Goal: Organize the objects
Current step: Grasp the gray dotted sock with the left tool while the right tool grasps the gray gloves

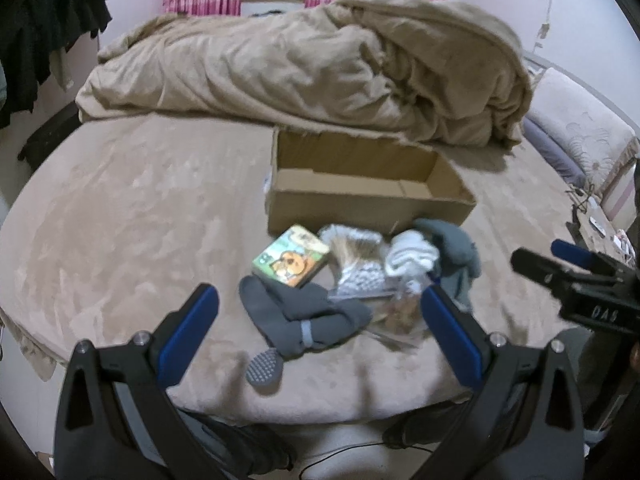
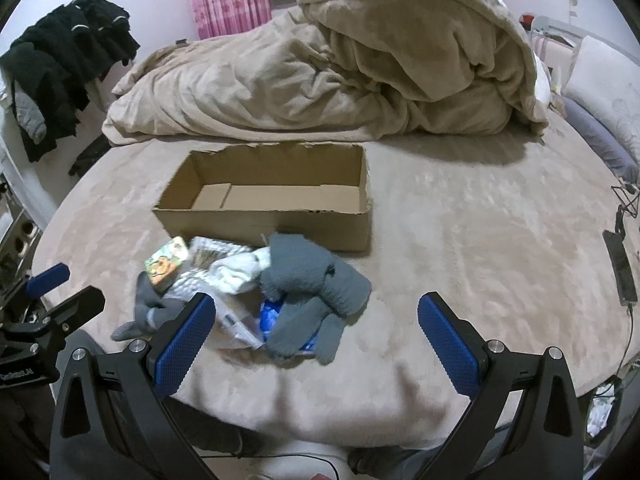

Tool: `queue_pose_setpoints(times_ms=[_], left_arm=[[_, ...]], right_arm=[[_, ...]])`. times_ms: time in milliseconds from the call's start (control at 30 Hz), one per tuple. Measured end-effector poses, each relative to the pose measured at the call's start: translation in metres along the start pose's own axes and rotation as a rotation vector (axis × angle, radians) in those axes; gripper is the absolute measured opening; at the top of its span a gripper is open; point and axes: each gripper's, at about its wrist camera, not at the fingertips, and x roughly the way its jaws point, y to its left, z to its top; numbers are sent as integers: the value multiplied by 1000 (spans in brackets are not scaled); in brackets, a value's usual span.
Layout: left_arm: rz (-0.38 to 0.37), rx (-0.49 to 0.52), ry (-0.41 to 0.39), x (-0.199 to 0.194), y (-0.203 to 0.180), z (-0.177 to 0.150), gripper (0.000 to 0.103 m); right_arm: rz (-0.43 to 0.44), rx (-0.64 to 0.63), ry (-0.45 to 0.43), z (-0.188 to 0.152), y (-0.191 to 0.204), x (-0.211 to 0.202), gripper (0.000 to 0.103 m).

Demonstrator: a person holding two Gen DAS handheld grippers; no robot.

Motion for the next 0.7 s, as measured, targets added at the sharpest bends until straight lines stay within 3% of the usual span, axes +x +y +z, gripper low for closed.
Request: queue_pose_setpoints(times_ms=[200, 333, 433, 600, 700], left_arm=[[1, -31, 76, 42, 16, -6, 101], [-21, -55, 127, 71, 26, -15, 91], [-48, -78, 177, 92, 32, -24, 89], [-59, -66, 173, 103, 30, -28, 89], [-69, -55, 165, 100, 27, -29, 72]], right_arm=[[-16, 6, 42, 4, -11, 37, 102], [-13, 12, 82, 4, -19, 60, 98], [-9, 22, 112, 3, -26, 77, 96], [47, 46, 126, 3, -32, 93, 94], [92, 55, 135, 1, -31, 100, 89]])
